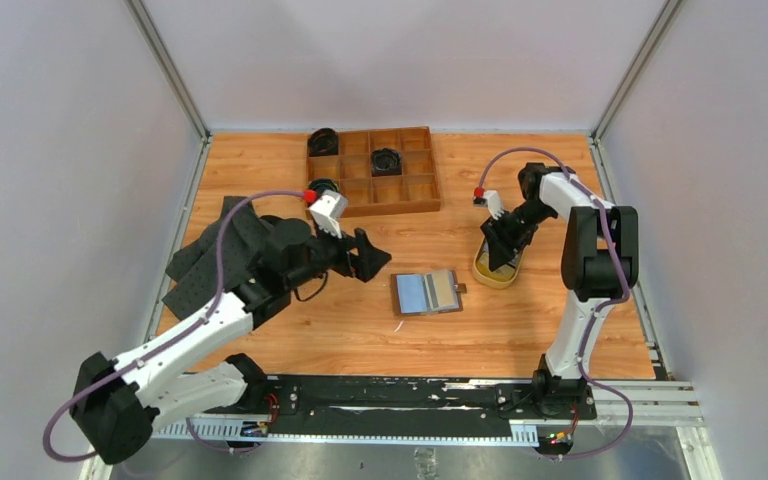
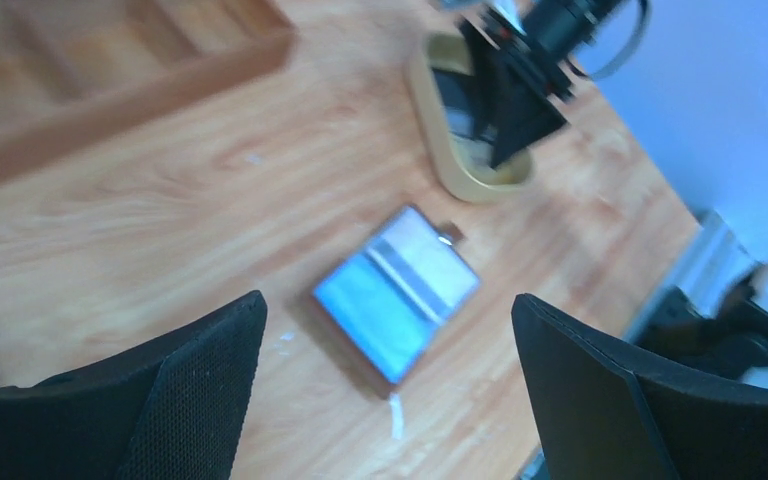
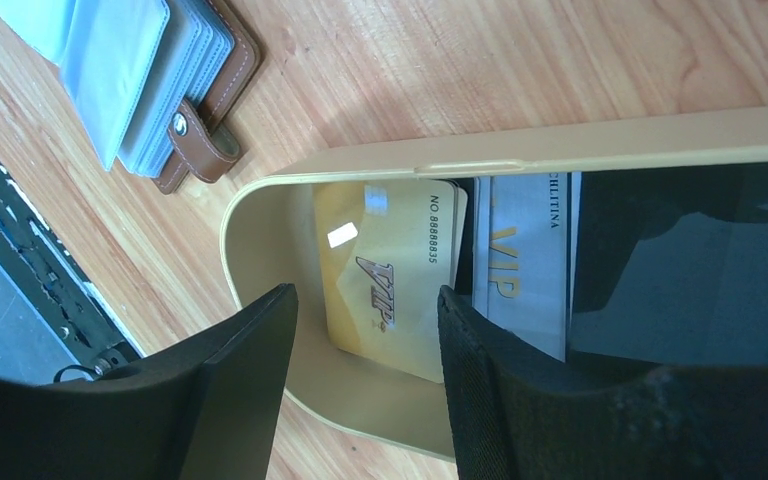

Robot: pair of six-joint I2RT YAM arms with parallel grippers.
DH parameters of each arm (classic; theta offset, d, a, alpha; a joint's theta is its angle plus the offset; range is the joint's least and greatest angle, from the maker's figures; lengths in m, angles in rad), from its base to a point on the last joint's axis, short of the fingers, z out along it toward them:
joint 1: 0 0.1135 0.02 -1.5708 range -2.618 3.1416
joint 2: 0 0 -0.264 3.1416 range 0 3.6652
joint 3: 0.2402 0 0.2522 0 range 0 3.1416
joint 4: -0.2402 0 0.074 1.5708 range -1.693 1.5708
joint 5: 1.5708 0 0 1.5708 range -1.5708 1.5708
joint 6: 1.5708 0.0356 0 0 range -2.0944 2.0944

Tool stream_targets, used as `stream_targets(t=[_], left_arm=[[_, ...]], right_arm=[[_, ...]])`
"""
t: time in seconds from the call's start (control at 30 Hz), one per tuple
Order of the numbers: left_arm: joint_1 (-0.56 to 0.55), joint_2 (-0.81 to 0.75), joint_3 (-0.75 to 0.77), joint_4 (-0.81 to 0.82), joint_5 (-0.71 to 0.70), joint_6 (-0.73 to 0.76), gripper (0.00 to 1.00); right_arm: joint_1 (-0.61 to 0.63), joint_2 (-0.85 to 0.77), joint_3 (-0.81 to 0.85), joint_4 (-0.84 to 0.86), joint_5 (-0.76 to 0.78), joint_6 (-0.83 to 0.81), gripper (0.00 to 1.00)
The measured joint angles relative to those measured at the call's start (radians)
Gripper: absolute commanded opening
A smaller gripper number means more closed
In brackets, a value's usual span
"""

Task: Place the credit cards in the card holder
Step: Pick up the credit card from the storage box.

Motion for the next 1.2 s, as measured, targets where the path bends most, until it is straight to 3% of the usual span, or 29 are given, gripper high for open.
stream_targets(t=[0.23,0.33,0.63,0.8,1.03,1.2], left_arm=[[-0.232,0.210,0.031,0.085,-0.015,-0.172,0.75],[-0.264,0.349,0.096,0.121,-0.023,-0.227,0.61],[-0.298,0.686,0.300,0.163,-0.028,-0.321,0.35],[-0.317,0.813,0.386,0.170,-0.016,-0.342,0.35],[-0.344,0.966,0.484,0.176,0.014,-0.370,0.45],[-0.349,1.043,0.558,0.179,0.035,-0.389,0.47]], right_arm=[[-0.009,-0.029,-0.011,0.033,0.009,0.000,0.59],[-0.009,-0.034,-0.011,0.042,0.010,0.000,0.59],[-0.035,-0.030,-0.013,0.047,0.000,0.000,0.58],[-0.054,-0.018,-0.013,0.046,-0.013,0.000,0.58],[-0.055,-0.013,-0.013,0.036,-0.037,-0.001,0.56],[-0.055,0.012,-0.013,0.023,-0.048,-0.001,0.55]])
